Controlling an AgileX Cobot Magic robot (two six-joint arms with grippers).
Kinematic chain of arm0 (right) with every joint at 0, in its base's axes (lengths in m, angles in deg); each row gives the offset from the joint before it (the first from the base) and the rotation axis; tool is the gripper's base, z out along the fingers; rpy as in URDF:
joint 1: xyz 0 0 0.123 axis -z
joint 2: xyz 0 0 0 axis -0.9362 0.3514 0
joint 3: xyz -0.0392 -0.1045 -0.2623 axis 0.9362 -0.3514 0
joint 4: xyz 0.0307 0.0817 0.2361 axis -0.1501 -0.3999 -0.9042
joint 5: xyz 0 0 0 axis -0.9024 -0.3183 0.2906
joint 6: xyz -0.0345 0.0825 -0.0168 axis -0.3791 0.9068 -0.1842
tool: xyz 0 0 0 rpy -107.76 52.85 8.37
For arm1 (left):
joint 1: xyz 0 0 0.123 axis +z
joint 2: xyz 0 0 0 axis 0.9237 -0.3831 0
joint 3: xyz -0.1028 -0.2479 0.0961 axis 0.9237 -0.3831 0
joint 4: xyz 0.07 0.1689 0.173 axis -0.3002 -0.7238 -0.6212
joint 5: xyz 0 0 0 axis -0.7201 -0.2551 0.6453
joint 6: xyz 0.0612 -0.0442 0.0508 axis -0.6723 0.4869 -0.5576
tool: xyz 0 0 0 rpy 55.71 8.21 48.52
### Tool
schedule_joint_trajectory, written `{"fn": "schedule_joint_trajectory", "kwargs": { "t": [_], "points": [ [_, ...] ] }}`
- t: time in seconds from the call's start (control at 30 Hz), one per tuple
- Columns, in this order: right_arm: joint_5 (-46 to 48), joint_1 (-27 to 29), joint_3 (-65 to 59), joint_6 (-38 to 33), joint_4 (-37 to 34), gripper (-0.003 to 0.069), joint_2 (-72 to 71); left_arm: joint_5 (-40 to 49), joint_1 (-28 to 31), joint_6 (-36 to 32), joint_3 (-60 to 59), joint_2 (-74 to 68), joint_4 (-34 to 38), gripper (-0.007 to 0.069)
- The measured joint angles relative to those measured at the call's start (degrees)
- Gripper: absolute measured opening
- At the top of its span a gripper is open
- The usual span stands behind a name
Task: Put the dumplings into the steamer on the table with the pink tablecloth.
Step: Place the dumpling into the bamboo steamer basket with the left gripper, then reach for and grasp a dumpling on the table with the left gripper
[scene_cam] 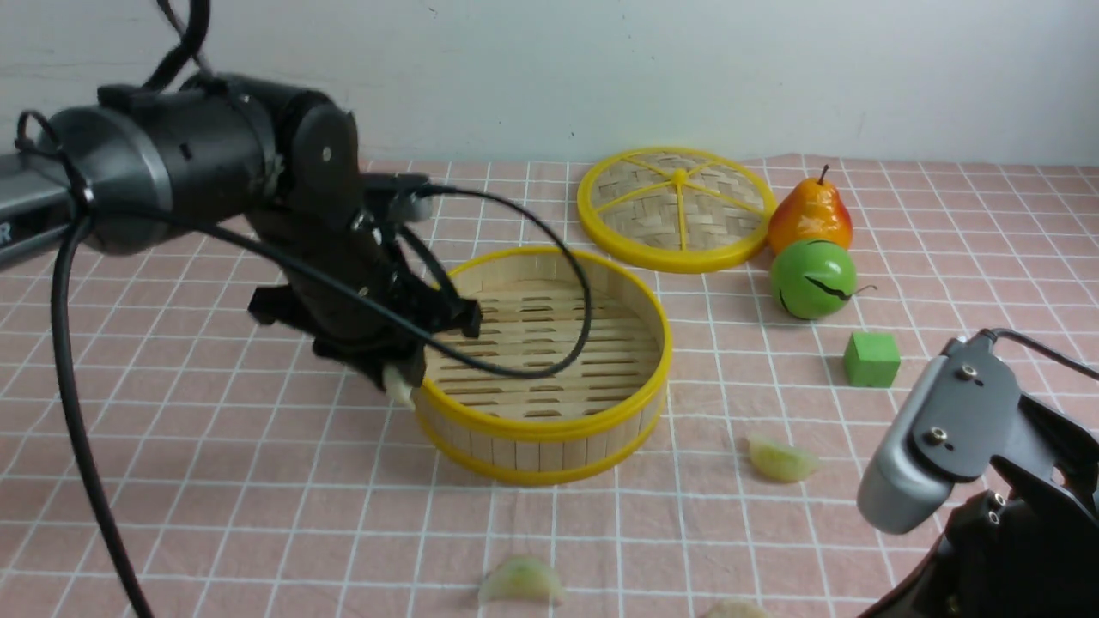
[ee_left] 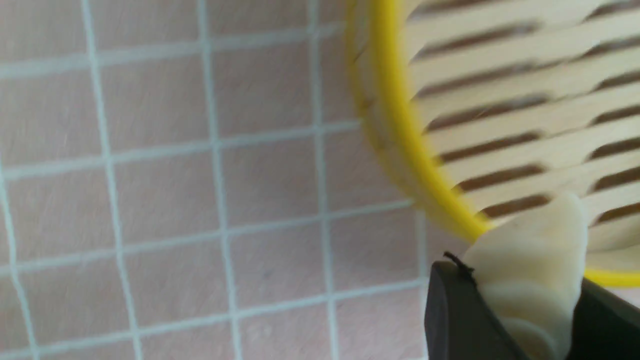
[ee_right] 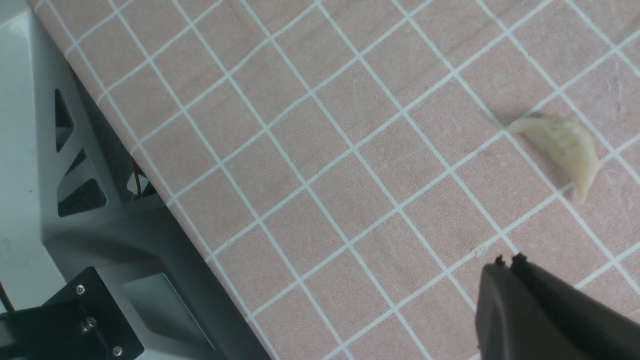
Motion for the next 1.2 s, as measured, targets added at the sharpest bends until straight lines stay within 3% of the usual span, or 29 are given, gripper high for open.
{"fn": "schedule_joint_trajectory", "kwargs": {
  "t": [0.23, 0.6, 0.93, 1.2],
  "points": [
    [0.4, 0.0, 0.0, 0.0, 0.0, 0.0011, 0.0, 2.1, -5.3, -1.1, 20.3, -12.5, 1.0, 0.0185],
    [4.7, 0.0, 0.0, 0.1, 0.0, 0.0021, 0.0, 6.7, -5.5, 2.6, 39.3, -32.8, -0.3, 0.0197],
    [4.7, 0.0, 0.3, 0.1, 0.0, 0.0029, 0.0, 11.8, -5.5, 2.5, 40.0, -29.0, -2.6, 0.0526],
    [2.3, 0.0, 3.9, 0.2, 0.3, 0.0034, -1.9, 16.3, -6.0, -6.8, 33.0, -11.7, -0.6, 0.0553]
  ]
}}
